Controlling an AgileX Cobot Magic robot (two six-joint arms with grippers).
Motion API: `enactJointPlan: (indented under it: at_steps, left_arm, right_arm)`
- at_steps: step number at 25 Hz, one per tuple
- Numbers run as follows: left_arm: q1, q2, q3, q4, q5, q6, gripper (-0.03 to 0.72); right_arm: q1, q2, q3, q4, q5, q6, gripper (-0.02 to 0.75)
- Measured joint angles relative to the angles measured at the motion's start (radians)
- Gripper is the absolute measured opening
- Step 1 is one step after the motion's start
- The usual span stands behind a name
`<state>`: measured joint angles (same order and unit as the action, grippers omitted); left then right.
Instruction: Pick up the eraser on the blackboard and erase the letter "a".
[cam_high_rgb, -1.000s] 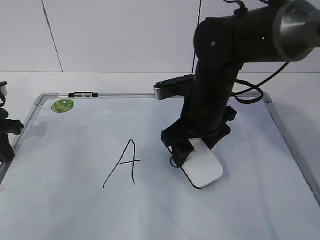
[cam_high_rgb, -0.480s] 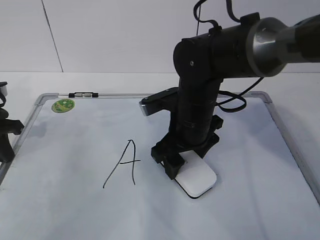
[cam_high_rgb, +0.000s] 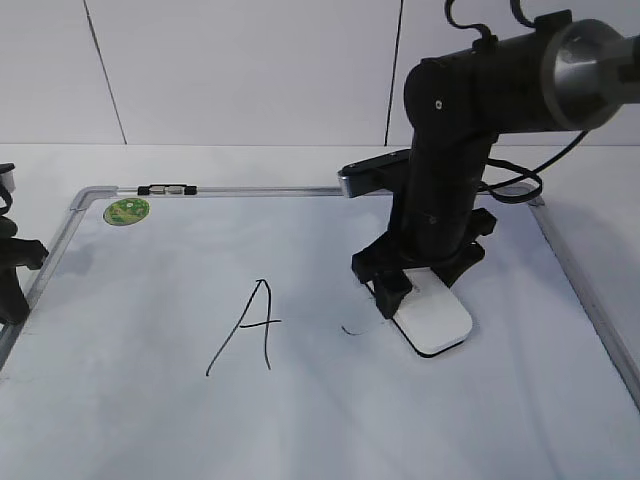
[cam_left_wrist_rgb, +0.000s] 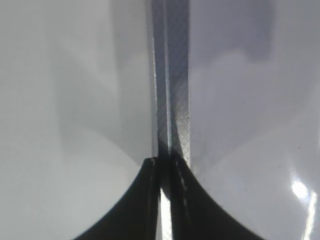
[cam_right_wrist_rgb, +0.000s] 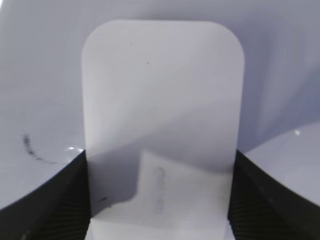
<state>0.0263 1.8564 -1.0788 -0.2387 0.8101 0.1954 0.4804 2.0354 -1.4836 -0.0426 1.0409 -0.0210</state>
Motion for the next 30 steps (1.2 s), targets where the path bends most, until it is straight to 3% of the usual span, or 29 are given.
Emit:
enactJointPlan:
  at_steps: [8, 14, 18, 25, 30]
  left_arm:
    - [0.0, 0.0, 0.0, 0.002, 0.0, 0.0, 0.017]
    - [0.0, 0.0, 0.0, 0.004, 0.0, 0.0, 0.017]
    - [0.0, 0.0, 0.0, 0.004, 0.0, 0.0, 0.017]
    - [0.0, 0.0, 0.0, 0.004, 0.0, 0.0, 0.017]
    - [0.0, 0.0, 0.0, 0.004, 0.0, 0.0, 0.017]
  right_arm:
    - [-0.008, 0.0, -0.002, 0.05, -0.004, -0.05, 0.556]
    - [0.143, 0.004, -0.002, 0.075, -0.004, -0.075, 0.557]
    - [0.177, 0.004, -0.002, 0.081, -0.004, -0.076, 0.556]
    - [0.15, 0.004, -0.002, 0.064, -0.008, -0.068, 0.556]
    - [0.04, 0.004, -0.002, 0.043, -0.023, -0.059, 0.556]
